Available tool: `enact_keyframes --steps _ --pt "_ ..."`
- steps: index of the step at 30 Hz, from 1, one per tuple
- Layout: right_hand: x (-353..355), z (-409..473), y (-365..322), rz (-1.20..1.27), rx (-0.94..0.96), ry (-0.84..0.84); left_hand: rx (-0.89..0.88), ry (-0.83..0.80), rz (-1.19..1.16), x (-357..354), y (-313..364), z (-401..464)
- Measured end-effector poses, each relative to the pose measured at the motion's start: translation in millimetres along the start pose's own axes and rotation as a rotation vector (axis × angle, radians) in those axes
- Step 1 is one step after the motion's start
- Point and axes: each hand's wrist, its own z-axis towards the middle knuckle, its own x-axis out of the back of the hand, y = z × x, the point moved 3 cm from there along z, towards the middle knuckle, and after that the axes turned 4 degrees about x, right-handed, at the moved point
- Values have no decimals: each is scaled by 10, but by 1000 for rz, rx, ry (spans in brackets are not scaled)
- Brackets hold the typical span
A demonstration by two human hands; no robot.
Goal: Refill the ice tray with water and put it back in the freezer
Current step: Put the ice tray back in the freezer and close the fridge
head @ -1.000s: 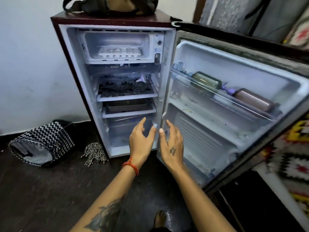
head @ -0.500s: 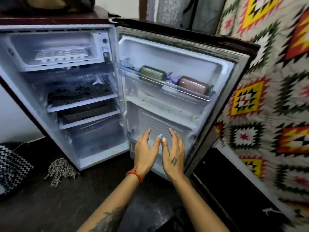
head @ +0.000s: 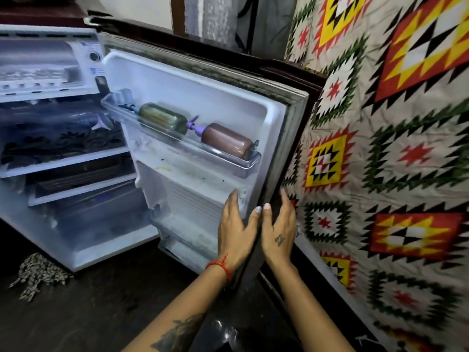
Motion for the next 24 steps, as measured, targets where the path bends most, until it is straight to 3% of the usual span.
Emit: enact_keyframes --steps 6,13,16,24 --pt "157 563 209 87 -59 50 9 58 -8 -442 141 118" --pt "146 1048 170 206 -102 -150 20 91 29 -624 193 180" --pt "93 1093 167 249 -121 -230 26 103 14 -631 199 178" --pt "122 880 123 310 -137 -205 52 213 13 -528 204 78"
